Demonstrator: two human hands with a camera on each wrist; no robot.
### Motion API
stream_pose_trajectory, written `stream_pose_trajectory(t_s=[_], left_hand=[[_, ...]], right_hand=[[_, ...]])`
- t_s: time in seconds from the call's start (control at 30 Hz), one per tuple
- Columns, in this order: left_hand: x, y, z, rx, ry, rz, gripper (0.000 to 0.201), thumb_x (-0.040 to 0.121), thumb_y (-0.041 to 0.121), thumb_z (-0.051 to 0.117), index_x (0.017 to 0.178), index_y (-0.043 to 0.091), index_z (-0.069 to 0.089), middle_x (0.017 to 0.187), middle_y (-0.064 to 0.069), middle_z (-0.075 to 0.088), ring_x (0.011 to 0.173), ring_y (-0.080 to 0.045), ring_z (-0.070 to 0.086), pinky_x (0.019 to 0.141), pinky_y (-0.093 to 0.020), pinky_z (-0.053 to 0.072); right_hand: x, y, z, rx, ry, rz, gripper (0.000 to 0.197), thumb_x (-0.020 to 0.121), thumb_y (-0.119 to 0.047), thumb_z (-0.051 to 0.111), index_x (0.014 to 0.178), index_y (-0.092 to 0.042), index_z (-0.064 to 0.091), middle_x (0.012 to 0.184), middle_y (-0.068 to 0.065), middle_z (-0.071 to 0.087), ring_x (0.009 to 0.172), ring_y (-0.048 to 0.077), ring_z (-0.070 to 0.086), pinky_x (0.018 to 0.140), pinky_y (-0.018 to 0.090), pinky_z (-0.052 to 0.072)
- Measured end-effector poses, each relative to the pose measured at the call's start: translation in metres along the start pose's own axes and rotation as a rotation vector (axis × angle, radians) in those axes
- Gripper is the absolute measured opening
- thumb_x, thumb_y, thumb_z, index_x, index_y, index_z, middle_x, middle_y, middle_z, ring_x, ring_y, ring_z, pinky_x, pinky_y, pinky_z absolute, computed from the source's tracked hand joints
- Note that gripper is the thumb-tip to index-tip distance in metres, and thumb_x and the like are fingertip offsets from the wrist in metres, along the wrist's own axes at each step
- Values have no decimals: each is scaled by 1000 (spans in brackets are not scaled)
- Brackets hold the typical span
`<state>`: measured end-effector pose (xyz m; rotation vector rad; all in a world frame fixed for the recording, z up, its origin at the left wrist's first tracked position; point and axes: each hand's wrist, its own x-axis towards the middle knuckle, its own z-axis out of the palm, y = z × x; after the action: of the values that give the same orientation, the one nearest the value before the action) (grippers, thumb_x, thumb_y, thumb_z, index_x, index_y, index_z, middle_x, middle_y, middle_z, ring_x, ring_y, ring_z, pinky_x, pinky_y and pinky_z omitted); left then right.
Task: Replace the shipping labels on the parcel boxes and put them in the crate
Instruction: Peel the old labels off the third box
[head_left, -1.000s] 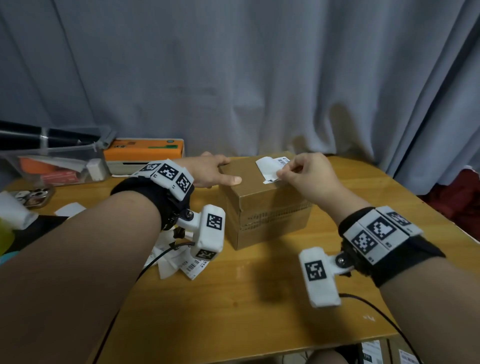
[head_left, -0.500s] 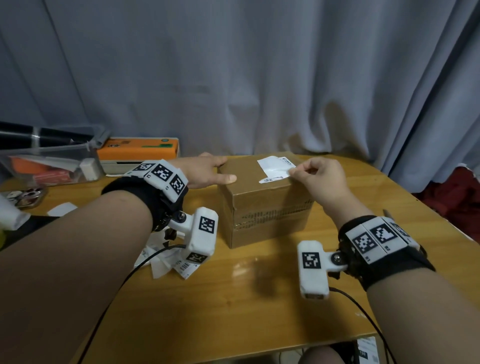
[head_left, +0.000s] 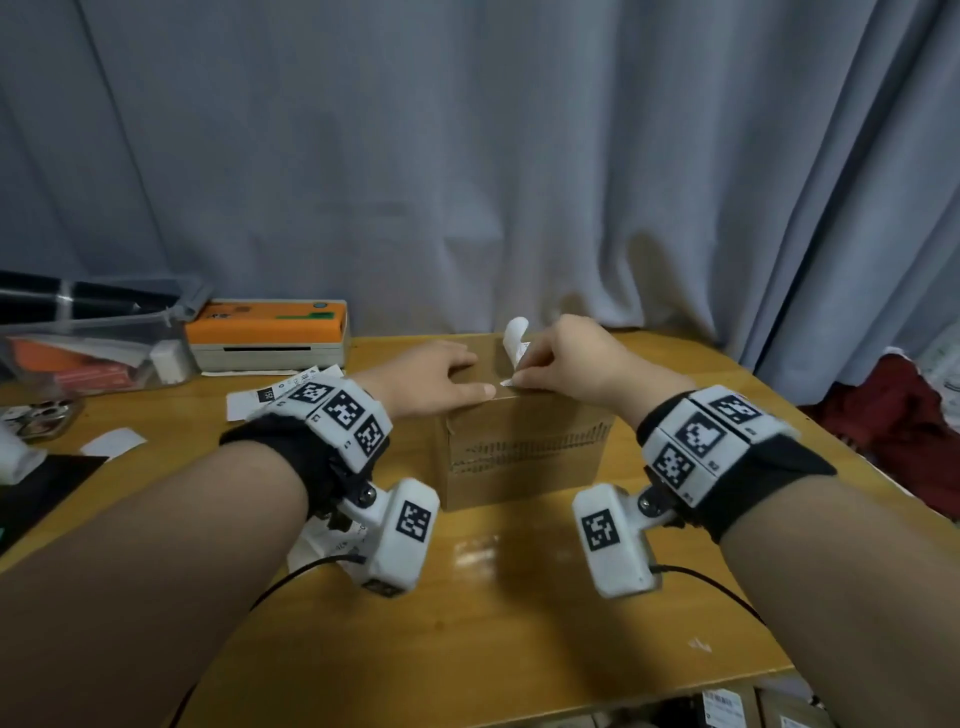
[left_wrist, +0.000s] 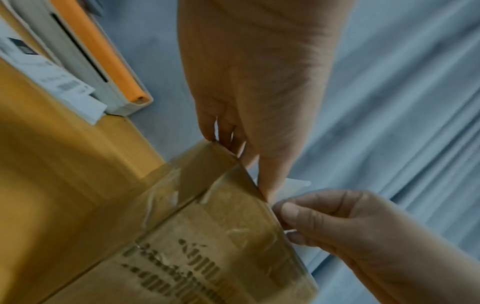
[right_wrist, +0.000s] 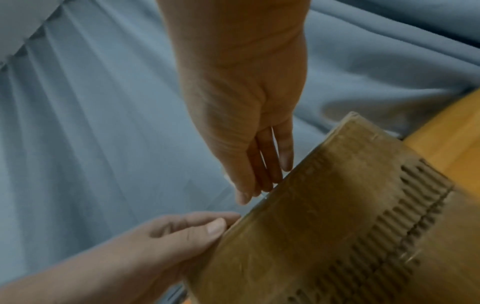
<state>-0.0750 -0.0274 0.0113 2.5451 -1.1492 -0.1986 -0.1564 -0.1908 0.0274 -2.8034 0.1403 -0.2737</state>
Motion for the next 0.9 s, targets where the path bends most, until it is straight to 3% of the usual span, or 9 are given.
stream_pose_trajectory(t_s=[0.1,0.27,0.4,0.47,0.57,0.63,0.73,0.9], left_hand=[[-3,-10,3,-95,16,-2,66,89,44,56,143,12,38,153,-2,31,140,-15,28,113,-27,21],[-2,-12,3,-112,17,15,66,87,43,59,142,11,41,151,-2,35,138,-15,33,110,-24,24],[1,-16,0,-142,13,7,65,85,44,62,140,14,44,147,1,41,134,-14,39,109,-26,30],[2,-18,0,-182,22,9,66,83,43,64,140,16,43,143,1,46,131,-14,43,103,-23,34],[2,-19,1,-235,25,35,79,82,41,67,146,25,25,144,-1,45,133,-12,41,101,-23,36],[2,-17,-1,-174,11,58,80,84,41,65,148,31,17,145,-4,43,134,-16,40,104,-26,36],[1,-14,-4,-121,-11,68,76,85,41,63,147,31,20,146,-3,42,132,-19,43,104,-28,37],[1,-13,-7,-110,-29,45,75,85,43,64,146,27,24,146,0,42,131,-17,43,102,-26,37]], right_hand=[[8,-9,1,-120,-17,14,22,79,-35,72,88,-15,75,82,2,69,79,18,61,71,30,49],[23,-17,-2,-229,-86,54,31,76,-33,75,61,-18,52,60,-2,50,64,20,52,58,27,37],[29,-20,-5,-279,-159,32,24,76,-30,75,70,-13,59,61,-1,51,58,17,49,51,26,35],[31,-23,-5,-303,-190,23,23,78,-29,74,72,-13,60,62,-1,52,61,18,51,57,26,38],[36,-26,-3,-365,-207,20,30,79,-28,73,67,-13,50,62,-1,48,70,24,53,64,28,38],[37,-27,-1,-381,-200,13,24,80,-27,71,75,-15,51,62,-2,46,73,25,53,65,28,38],[35,-27,0,-369,-181,12,13,85,-23,65,84,-16,53,64,-2,45,74,24,53,65,29,39],[35,-20,-4,-276,-199,97,25,75,-34,75,75,-15,59,71,-1,58,73,21,58,66,29,44]])
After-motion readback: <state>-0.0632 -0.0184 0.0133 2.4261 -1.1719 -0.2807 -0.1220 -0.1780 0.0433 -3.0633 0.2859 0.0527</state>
